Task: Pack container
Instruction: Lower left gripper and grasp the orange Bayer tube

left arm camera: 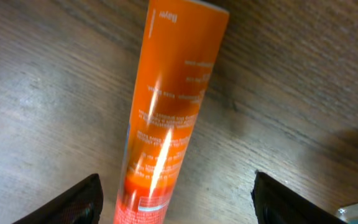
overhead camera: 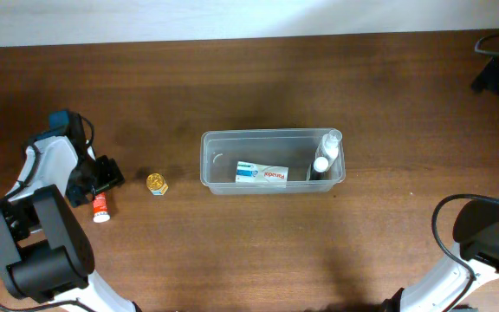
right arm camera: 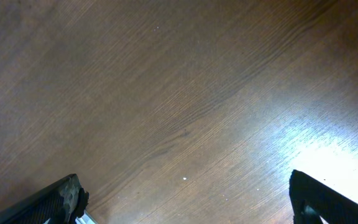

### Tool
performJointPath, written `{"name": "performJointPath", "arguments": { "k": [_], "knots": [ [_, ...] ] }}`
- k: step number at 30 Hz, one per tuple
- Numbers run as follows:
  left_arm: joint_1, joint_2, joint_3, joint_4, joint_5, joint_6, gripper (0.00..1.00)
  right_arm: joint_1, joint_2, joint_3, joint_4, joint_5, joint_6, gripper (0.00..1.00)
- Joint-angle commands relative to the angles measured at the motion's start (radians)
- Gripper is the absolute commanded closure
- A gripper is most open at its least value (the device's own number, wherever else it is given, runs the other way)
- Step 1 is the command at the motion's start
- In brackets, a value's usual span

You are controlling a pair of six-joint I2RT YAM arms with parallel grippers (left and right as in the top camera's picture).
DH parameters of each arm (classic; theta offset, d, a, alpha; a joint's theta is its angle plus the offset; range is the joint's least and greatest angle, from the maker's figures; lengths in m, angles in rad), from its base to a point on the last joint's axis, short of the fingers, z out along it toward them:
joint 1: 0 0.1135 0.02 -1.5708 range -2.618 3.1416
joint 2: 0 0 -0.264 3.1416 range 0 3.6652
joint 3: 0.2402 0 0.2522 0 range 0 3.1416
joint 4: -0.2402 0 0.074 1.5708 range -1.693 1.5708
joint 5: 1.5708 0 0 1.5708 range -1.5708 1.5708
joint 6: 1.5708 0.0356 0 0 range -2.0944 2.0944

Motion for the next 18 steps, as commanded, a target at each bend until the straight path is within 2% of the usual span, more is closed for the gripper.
{"name": "performJointPath", "arguments": {
  "k": [1, 4, 10, 18],
  "knots": [
    [0.005, -0.026, -0.036, 0.029, -0.008, 0.032, 0.28, -0.003, -0.020, 0.015, 0.000, 0.009, 0.000, 0.02],
    [0.005, -0.026, -0.044, 0.047, -0.008, 0.032, 0.36, -0.003, -0.020, 0.015, 0.000, 0.008, 0.000, 0.02],
    [0.005, -0.026, -0.044, 0.069, -0.008, 0.031, 0.67, -0.003, -0.020, 0.015, 0.000, 0.009, 0.000, 0.02],
    [0.005, -0.026, -0.044, 0.077, -0.006, 0.031, 0.87, -0.003, -0.020, 0.015, 0.000, 0.009, 0.000, 0.02]
  ]
}}
